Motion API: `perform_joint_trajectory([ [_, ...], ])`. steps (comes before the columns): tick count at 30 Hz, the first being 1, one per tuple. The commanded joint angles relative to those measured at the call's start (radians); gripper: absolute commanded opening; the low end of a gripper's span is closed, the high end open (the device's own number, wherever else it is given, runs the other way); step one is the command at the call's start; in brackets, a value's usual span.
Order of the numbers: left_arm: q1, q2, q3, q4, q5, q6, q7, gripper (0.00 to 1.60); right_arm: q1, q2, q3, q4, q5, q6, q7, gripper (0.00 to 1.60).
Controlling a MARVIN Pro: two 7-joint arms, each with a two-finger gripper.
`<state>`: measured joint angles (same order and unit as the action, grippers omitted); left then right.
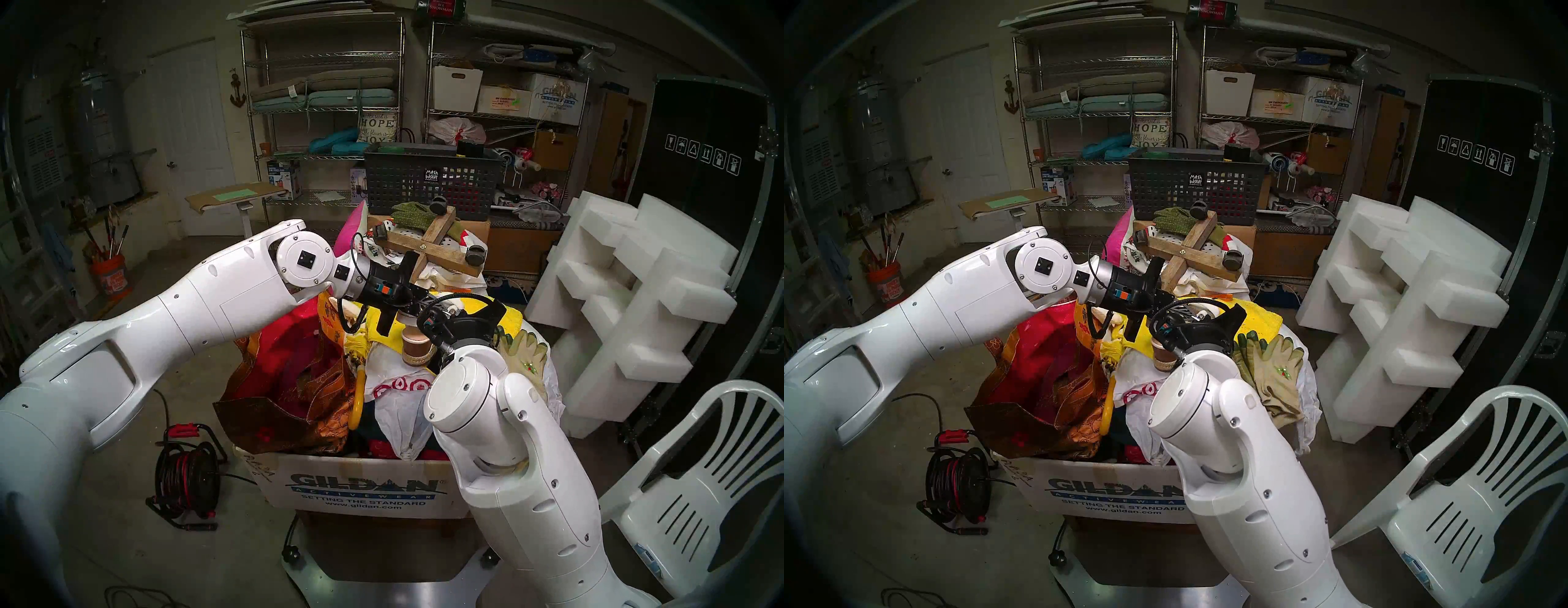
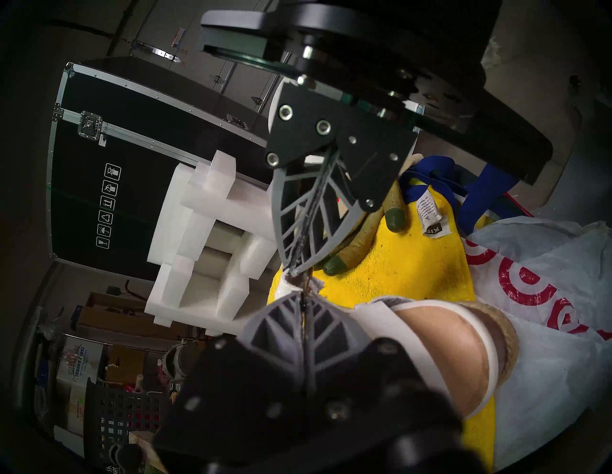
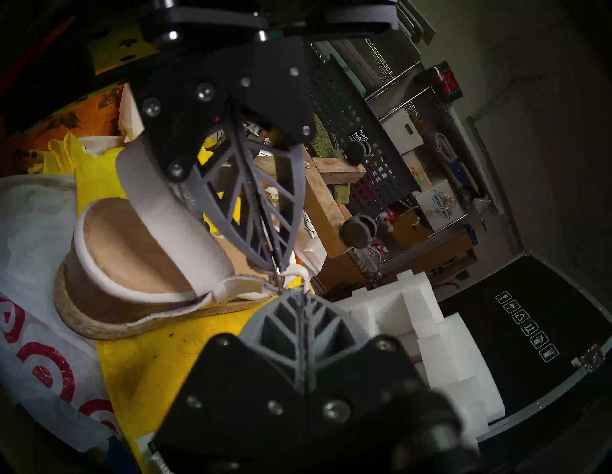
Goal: Unbuckle a shoe
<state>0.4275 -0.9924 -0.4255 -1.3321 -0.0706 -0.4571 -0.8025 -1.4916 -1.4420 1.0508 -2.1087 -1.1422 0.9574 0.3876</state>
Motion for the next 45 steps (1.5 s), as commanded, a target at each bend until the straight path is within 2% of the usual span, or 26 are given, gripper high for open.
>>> perform_joint_trajectory([
  [1, -0.022, 0.002, -0.010, 0.003, -0.012, -0.009, -0.017, 0.00, 0.038, 0.002, 0.005, -0.031, -0.025, 0.003, 0.026, 0.00],
  [11, -0.017, 0.006, -0.009, 0.004, -0.016, -0.024, -0.030, 0.00, 0.049, 0.004, 0.012, -0.032, -0.054, 0.003, 0.064, 0.00],
  [19, -0.018, 0.008, -0.011, 0.007, -0.017, -0.029, -0.037, 0.00, 0.044, 0.043, 0.016, -0.036, -0.077, -0.001, 0.096, 0.00],
  [20, -0.018, 0.008, -0.011, 0.008, -0.018, -0.030, -0.038, 0.00, 0.050, 0.068, 0.003, -0.033, -0.101, -0.008, 0.100, 0.00],
  [24, -0.018, 0.007, -0.011, 0.010, -0.020, -0.033, -0.040, 0.00, 0.048, 0.077, 0.003, -0.033, -0.112, -0.014, 0.102, 0.00],
  [32, -0.017, 0.005, -0.010, 0.009, -0.021, -0.033, -0.041, 0.00, 0.045, 0.059, 0.022, -0.032, -0.098, -0.018, 0.089, 0.01],
  [34, -0.017, 0.005, -0.010, 0.008, -0.020, -0.032, -0.040, 0.00, 0.044, 0.053, 0.025, -0.032, -0.093, -0.017, 0.088, 0.21],
  [36, -0.015, 0.005, -0.011, 0.006, -0.018, -0.031, -0.036, 0.00, 0.040, 0.039, 0.032, -0.047, -0.077, -0.009, 0.103, 0.33],
  [40, -0.014, 0.005, -0.012, 0.003, -0.015, -0.025, -0.025, 0.00, 0.027, 0.022, 0.040, -0.066, -0.057, -0.003, 0.113, 0.41],
  [41, -0.013, 0.002, -0.012, 0.006, -0.011, -0.016, -0.015, 0.00, 0.020, 0.010, 0.042, -0.081, -0.044, 0.003, 0.120, 0.60],
  [42, -0.013, 0.000, -0.012, 0.010, -0.011, -0.013, -0.010, 0.00, 0.013, -0.009, 0.050, -0.094, -0.020, 0.003, 0.125, 0.65],
  [45, -0.013, -0.006, -0.013, 0.017, -0.010, -0.009, -0.002, 0.00, 0.003, -0.013, 0.050, -0.109, -0.005, 0.003, 0.124, 0.74],
])
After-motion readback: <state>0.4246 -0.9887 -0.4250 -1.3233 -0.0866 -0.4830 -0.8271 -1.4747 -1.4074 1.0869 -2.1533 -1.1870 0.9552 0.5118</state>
